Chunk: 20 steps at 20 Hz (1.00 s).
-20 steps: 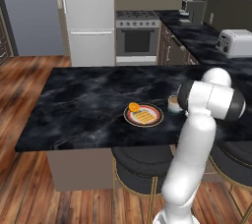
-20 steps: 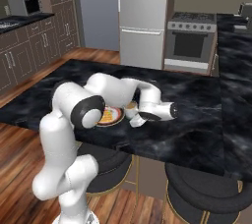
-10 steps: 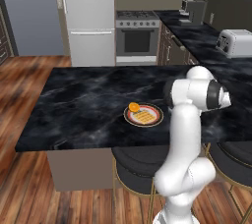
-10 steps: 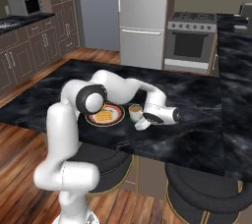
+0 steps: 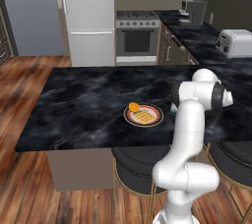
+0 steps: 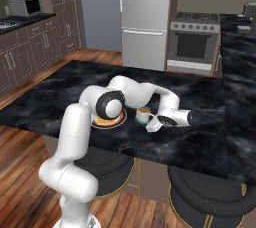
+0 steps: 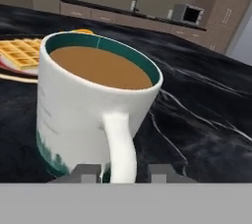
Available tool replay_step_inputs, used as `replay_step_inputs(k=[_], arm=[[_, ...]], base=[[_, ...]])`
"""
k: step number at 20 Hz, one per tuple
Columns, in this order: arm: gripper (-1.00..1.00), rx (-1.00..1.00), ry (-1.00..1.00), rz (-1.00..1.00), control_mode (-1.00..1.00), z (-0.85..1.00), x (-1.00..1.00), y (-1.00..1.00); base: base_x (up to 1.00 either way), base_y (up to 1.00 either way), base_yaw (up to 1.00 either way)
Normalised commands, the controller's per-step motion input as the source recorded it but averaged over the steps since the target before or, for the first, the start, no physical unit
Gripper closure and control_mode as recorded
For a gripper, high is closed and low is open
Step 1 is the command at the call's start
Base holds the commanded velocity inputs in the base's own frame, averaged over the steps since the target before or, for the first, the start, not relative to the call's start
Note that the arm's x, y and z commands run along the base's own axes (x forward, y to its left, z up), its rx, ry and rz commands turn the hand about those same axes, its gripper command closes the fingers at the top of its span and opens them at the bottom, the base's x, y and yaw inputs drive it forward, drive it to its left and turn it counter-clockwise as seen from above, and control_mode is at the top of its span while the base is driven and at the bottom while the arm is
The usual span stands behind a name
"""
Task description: Pick up the brewed coffee from the coffee machine and place it next to the breakfast plate on the dining counter.
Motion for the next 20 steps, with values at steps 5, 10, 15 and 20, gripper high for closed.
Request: replay_step_inputs(k=[5, 10, 15, 20], arm=[[-1.00, -0.12, -0.06, 0.10, -1.00, 0.07, -0.18, 0.27], [-1.00, -0.22, -0.15, 0.09, -1.00, 0.26, -0.50, 0.58], [-1.00, -0.13, -0.09, 0.05, -1.00, 0.39, -0.33, 0.25], [-1.00, 0.00, -0.07, 0.00, -1.00, 0.68, -0.24, -0.06]], base=[[0.00, 0.00, 0.00], [0.00, 0.00, 0.00], [0.00, 0.00, 0.00], [0.00, 0.00, 0.00]])
